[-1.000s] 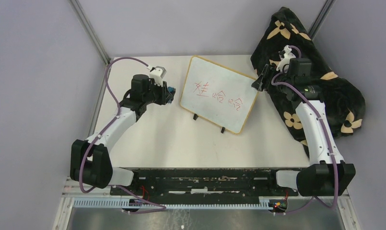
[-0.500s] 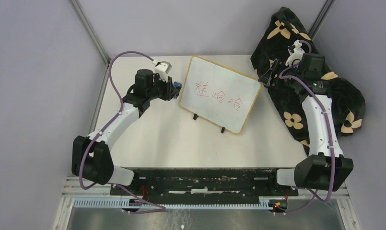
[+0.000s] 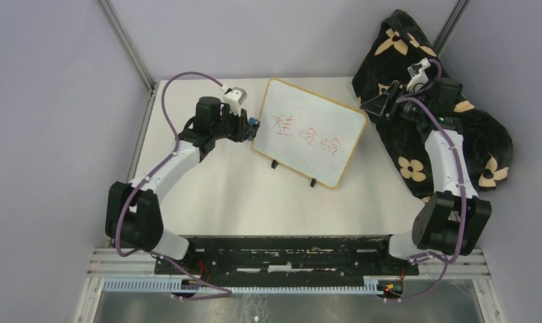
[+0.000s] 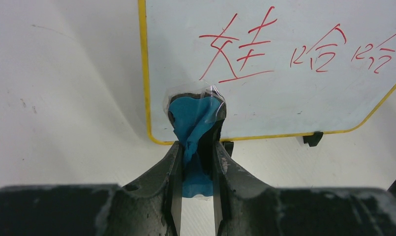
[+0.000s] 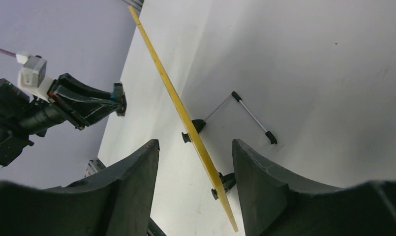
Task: Erase the whiteboard
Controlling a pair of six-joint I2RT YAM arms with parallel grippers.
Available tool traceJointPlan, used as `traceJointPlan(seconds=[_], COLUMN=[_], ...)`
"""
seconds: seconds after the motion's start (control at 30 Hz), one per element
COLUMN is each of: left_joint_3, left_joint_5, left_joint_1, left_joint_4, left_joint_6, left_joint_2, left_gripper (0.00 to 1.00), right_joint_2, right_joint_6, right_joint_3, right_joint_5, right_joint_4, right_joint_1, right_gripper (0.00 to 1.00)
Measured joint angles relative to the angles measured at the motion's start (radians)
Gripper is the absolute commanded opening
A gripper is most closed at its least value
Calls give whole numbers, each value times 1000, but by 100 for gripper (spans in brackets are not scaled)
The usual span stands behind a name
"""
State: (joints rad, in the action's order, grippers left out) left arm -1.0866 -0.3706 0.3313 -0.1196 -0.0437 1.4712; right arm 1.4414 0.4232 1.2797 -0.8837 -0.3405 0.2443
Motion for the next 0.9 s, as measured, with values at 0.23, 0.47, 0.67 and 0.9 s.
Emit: traceJointPlan(seconds=[0.23, 0.47, 0.67, 0.9], left_joint_3=[-30, -63, -93, -98], left_joint_5=[-28, -31, -31, -24], left_joint_1=[13, 58, 103, 120], left_joint_4=[3, 3, 4, 2], left_joint_6=[0, -1, -2, -11], left_joint_2=[30, 48, 54, 59], left_gripper=[4, 4, 4, 4], right_joint_2=[0, -2, -10, -31], right_joint_6=[51, 52, 51, 33], right_joint_3=[-69, -100, -133, -155], right_joint_5=[-63, -68, -70, -63], right_joint_4=[100, 124, 128, 130], right_joint_1=[-2, -1, -14, -49], right_gripper=[63, 61, 59, 51])
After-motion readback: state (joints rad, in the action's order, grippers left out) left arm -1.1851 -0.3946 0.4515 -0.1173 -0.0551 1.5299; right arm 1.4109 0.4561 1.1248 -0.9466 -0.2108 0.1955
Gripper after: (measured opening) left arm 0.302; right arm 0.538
